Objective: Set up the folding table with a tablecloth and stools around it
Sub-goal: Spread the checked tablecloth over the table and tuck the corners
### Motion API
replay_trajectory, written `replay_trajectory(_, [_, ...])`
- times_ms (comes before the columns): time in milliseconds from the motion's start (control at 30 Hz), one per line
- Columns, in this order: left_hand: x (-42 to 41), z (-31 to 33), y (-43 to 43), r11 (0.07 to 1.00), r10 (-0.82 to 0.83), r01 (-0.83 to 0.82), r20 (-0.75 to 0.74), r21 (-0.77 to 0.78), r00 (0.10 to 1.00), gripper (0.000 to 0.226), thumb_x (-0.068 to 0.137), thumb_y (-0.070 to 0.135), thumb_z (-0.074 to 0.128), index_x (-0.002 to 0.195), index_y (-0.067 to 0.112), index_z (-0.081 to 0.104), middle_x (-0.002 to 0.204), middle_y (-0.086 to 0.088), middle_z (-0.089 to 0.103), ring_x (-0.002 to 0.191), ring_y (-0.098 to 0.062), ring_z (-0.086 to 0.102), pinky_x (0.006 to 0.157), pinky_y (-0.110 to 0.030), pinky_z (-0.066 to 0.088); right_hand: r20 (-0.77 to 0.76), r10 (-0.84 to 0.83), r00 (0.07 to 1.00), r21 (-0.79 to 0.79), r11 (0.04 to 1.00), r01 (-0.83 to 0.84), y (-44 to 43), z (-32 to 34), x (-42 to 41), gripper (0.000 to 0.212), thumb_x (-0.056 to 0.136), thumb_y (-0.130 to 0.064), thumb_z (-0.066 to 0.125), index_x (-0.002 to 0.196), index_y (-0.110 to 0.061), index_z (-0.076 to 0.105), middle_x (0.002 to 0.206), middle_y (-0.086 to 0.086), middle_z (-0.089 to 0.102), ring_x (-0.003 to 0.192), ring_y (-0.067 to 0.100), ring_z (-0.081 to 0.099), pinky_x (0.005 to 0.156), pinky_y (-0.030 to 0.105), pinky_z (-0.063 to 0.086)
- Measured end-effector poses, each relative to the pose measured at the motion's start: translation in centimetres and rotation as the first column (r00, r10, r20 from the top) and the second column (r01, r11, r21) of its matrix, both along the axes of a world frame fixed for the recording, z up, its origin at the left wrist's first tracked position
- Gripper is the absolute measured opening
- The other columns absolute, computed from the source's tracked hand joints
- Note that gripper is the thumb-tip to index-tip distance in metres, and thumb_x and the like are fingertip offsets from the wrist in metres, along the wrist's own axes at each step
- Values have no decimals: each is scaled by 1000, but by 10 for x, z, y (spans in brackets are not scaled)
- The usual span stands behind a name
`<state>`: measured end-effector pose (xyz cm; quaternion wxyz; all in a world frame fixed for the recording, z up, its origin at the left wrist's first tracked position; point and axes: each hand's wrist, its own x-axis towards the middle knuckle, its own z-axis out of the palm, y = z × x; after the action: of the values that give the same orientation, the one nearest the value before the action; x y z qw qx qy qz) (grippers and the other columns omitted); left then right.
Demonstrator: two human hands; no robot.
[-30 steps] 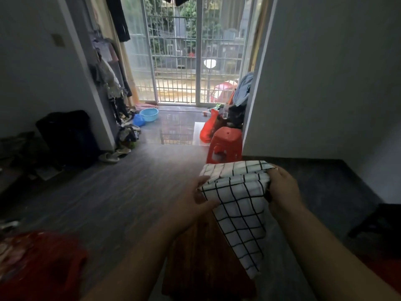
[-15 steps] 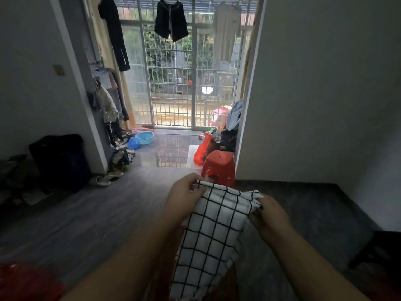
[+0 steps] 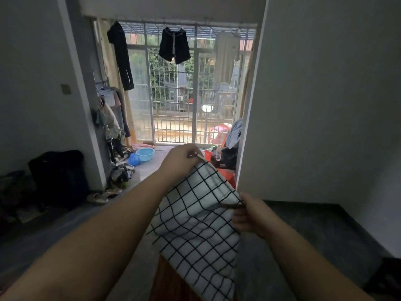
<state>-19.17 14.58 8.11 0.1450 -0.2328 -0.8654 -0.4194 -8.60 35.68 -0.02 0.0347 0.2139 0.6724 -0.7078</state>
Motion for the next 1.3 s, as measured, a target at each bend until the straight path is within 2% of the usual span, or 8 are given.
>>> replay_trajectory(100, [-14, 22, -8, 1000, 13, -14, -69, -13, 998, 4, 87, 26, 68, 84, 29, 68, 89, 10, 67, 85, -10, 63, 69, -27, 47, -3, 124, 992, 716, 693, -84, -5, 24, -13, 49, 97, -56, 38, 87, -16, 65, 85, 11, 67, 80, 28, 64, 75, 34, 51])
replay_trajectory(167, [-21, 37, -14, 1000, 4, -7, -106, -26, 994, 4, 87, 23, 66, 88, 27, 68, 90, 9, 66, 84, -11, 62, 70, -28, 47, -120, 154, 981, 828, 560, 13, -13, 44, -18, 43, 100, -51, 38, 74, -22, 58, 76, 1, 62, 77, 22, 61, 75, 36, 50])
replay_trajectory(400, [-26, 80, -23, 989, -63, 35, -194, -142, 979, 9, 88, 19, 63, 92, 27, 62, 89, 4, 63, 83, -16, 58, 64, -26, 38, -577, 404, 710, 740, 626, 246, -58, 108, -48, 15, 91, -35, 64, 104, -29, 57, 103, -10, 57, 90, 4, 57, 75, 24, 47])
replay_trajectory(567, [-20, 107, -26, 986, -73, 39, -211, -160, 975, 11, 86, 17, 64, 89, 27, 64, 82, 7, 62, 77, -12, 58, 65, -27, 40, -634, 274, 723, 620, 740, 263, -72, 136, -68, 28, 87, -29, 71, 109, -25, 55, 98, -5, 59, 86, 13, 58, 68, 26, 43])
replay_trajectory(967, [-10, 120, -37, 997, -73, 67, -185, -38, 980, 14, 83, 23, 72, 75, 31, 64, 80, 9, 66, 80, -9, 61, 71, -29, 47, -573, 283, 769, 668, 705, 238, -77, 169, -70, 4, 88, -23, 67, 89, -19, 65, 86, -2, 69, 81, 11, 62, 64, 23, 42])
replay_trajectory(1100, [-12, 112, -44, 994, -110, 109, -85, -21, 990, 21, 83, 36, 76, 101, 30, 65, 93, 6, 67, 82, -10, 63, 71, -29, 48, -590, 230, 774, 624, 738, 257, -76, 170, -70, 5, 90, -23, 64, 93, -19, 65, 85, -3, 68, 74, 7, 58, 58, 23, 35])
replay_trajectory(1200, [-13, 96, -57, 974, -121, 132, 72, -182, 990, 51, 80, 44, 78, 124, 27, 59, 116, 5, 64, 103, -13, 61, 88, -35, 51, -617, 147, 773, 537, 796, 278, -68, 172, -68, 7, 89, -26, 64, 93, -20, 66, 82, -6, 68, 73, 12, 60, 59, 24, 40])
replay_trajectory(1300, [-11, 78, -66, 954, -103, 119, 71, -276, 992, 26, 84, 27, 74, 108, 17, 68, 103, 1, 67, 96, -18, 63, 86, -34, 50, -621, 91, 778, 465, 843, 272, -53, 173, -66, 7, 85, -27, 65, 89, -22, 68, 73, -9, 67, 66, 15, 59, 65, 30, 48])
